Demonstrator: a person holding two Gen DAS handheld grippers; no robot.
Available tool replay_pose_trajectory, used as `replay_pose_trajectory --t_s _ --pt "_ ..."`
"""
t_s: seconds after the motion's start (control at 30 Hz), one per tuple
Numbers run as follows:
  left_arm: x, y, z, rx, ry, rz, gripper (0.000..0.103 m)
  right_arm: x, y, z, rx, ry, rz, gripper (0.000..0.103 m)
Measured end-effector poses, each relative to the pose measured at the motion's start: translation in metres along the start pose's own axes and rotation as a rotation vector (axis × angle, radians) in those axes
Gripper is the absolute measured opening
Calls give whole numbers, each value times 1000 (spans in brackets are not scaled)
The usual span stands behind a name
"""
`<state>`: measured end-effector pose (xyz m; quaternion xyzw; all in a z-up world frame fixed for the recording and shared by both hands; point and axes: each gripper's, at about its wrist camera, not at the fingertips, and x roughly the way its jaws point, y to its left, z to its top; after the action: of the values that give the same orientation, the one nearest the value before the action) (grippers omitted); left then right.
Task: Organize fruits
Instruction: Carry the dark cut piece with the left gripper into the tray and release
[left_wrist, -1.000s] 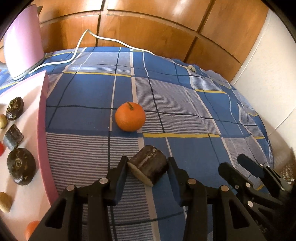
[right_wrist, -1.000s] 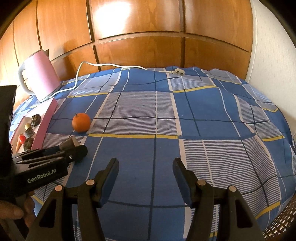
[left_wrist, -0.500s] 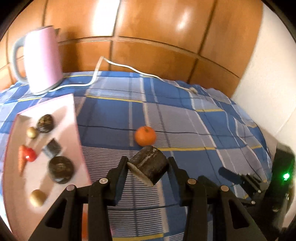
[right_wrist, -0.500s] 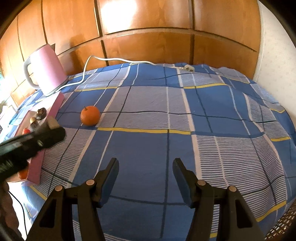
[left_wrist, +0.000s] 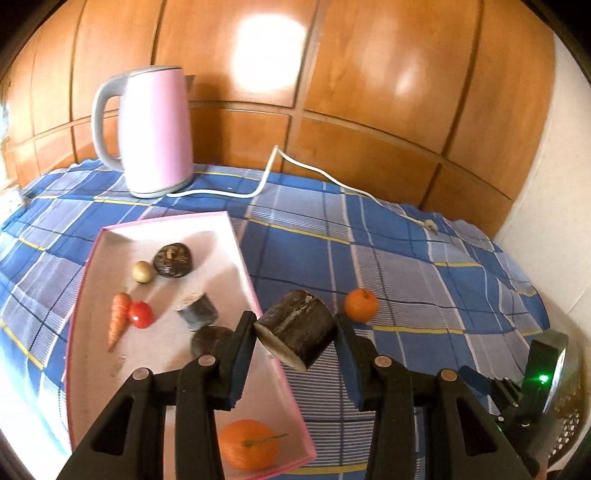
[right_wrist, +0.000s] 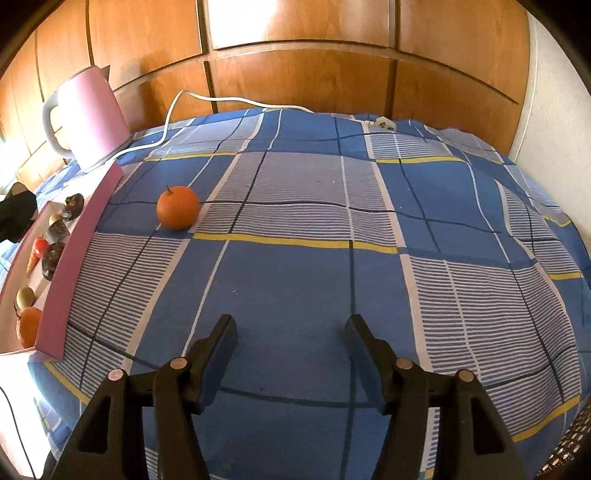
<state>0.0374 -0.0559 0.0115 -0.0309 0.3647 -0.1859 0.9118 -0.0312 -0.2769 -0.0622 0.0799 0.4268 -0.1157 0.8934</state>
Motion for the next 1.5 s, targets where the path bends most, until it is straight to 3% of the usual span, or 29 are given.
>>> replay_pose_trajectory --t_s 0.33,0.5,0.57,0.67,0.83,1.17,1.33,1.5 --pt "-4 44 -1 -82 -8 70 43 4 8 -2 -4 -14 -10 81" --pt "-7 78 -1 -189 -18 115 43 5 8 -2 4 -24 -7 82" --pt "-7 94 0 -224 -24 155 43 -1 -3 0 72 -35 10 79" --pt "-5 106 -2 -246 -21 189 43 -8 -29 4 193 -77 -82 79" --pt "4 114 -3 -264 -16 246 43 -1 -54 -1 278 -54 -183 80" --pt "24 123 -4 -297 15 329 44 4 -49 -4 277 -83 -228 86" --pt "19 122 -4 -303 -16 355 62 6 -46 -6 279 -99 -244 88" --pt "12 122 -4 -312 -33 362 70 7 -46 -6 283 -108 -250 88"
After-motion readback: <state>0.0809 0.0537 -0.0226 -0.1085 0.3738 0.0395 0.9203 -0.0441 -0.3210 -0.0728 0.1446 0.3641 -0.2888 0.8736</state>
